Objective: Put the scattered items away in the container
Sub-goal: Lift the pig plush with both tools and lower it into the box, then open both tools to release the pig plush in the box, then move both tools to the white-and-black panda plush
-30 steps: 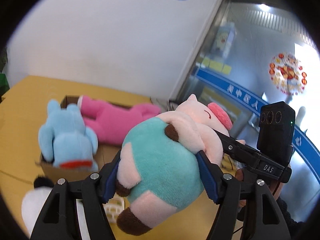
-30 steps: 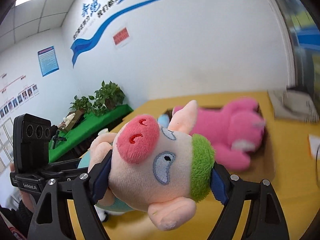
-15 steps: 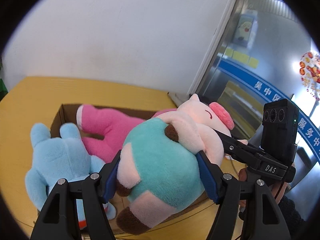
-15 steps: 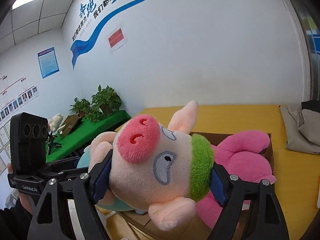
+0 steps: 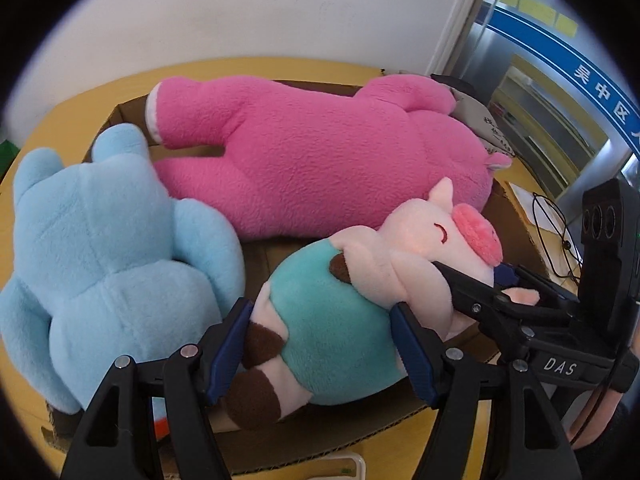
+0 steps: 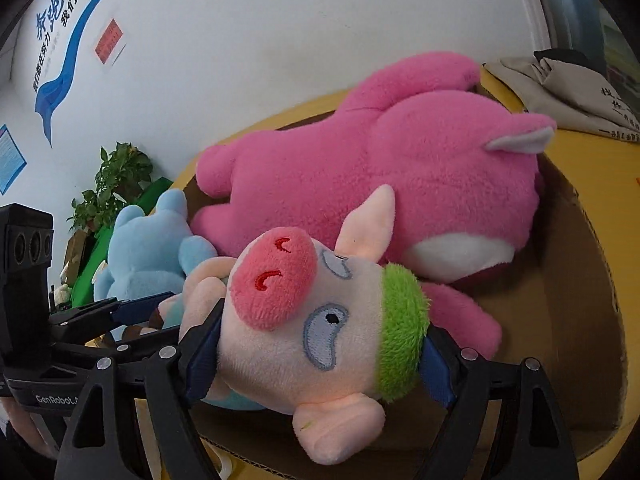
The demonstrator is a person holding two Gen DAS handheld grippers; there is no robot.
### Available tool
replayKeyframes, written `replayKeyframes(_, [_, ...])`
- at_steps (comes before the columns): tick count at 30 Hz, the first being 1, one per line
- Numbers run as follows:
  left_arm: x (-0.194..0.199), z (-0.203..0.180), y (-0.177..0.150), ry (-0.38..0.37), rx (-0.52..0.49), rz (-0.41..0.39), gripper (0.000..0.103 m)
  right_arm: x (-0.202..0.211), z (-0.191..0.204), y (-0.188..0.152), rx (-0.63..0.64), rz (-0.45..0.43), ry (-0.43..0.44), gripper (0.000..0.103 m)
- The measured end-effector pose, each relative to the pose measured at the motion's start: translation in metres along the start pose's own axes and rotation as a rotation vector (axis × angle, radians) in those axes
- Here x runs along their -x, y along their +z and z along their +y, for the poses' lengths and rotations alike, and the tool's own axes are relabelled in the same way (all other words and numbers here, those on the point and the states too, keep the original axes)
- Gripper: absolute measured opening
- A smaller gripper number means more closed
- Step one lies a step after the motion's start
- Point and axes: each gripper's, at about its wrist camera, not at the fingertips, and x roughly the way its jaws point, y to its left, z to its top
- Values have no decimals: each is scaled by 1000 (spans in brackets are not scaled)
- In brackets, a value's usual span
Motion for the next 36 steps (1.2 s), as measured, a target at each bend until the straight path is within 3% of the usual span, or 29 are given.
replayKeyframes(4, [19,9,-3,78,56,-37,72,-6,-2,-4,-57,31,-7,98])
replayKeyframes(10, [90,28,-14,31,129,-212,71,15,8,-13,-13,44,-10,102])
replayKeyframes(15, [155,18,-45,83,91,-346,78,80,44,-23,137,-119,-38,103])
replayKeyframes(19, [184,2,-82,120,56,-431,78,134,73,-41,211,-238,-66,103])
replayKeyframes(24, [190,-20,-137,116,34,-456,78,170,102,-87,243,-263,-108,103])
replayKeyframes(28, [182,-37,-165,64,16,-443,78,180,102,-129,262,-217,-165,103])
replayKeyframes(36, [178,-53,-190,25,-5,-427,78,199,97,-165,229,-188,-232,103])
